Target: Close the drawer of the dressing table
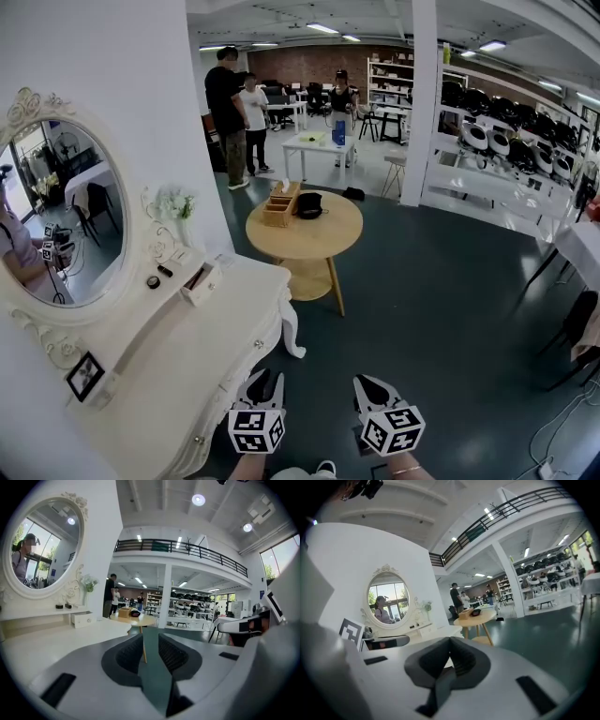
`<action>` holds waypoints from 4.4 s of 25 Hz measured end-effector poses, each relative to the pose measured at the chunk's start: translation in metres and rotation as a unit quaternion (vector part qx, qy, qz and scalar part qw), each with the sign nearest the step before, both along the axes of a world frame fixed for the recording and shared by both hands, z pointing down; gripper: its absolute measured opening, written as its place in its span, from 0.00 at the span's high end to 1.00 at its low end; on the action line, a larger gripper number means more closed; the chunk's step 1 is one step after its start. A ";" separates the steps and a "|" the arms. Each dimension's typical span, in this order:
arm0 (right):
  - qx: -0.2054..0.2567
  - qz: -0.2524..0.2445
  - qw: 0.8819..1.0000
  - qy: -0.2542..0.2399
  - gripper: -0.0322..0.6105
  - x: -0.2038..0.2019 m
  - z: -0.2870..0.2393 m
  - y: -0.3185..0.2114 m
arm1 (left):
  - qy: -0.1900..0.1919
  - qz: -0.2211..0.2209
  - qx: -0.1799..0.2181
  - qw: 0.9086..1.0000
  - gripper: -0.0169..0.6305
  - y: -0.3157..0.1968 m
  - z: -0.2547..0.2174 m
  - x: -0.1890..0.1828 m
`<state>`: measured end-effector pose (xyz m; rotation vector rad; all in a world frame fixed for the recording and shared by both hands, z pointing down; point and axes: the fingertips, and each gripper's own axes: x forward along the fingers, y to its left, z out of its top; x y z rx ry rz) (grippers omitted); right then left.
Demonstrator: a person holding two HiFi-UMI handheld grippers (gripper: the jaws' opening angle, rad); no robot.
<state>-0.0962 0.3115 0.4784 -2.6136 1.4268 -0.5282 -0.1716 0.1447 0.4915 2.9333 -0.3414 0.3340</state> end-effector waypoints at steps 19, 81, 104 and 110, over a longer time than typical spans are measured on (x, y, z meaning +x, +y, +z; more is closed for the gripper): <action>0.001 0.007 1.000 -0.018 0.95 0.059 0.010 -0.015 | -0.019 -0.023 -0.021 0.999 0.52 -0.037 0.017 0.054; -0.005 -0.382 0.924 -0.019 0.95 0.312 0.001 -0.439 | -0.034 -0.420 -0.008 0.907 0.48 -0.356 0.020 0.199; -0.031 -0.527 0.848 -0.040 0.95 0.246 0.025 -0.482 | -0.074 -0.555 -0.045 0.828 0.52 -0.348 0.057 0.143; -0.047 -0.529 0.847 -0.040 0.95 0.242 0.035 -0.489 | -0.084 -0.562 -0.062 0.820 0.56 -0.356 0.081 0.140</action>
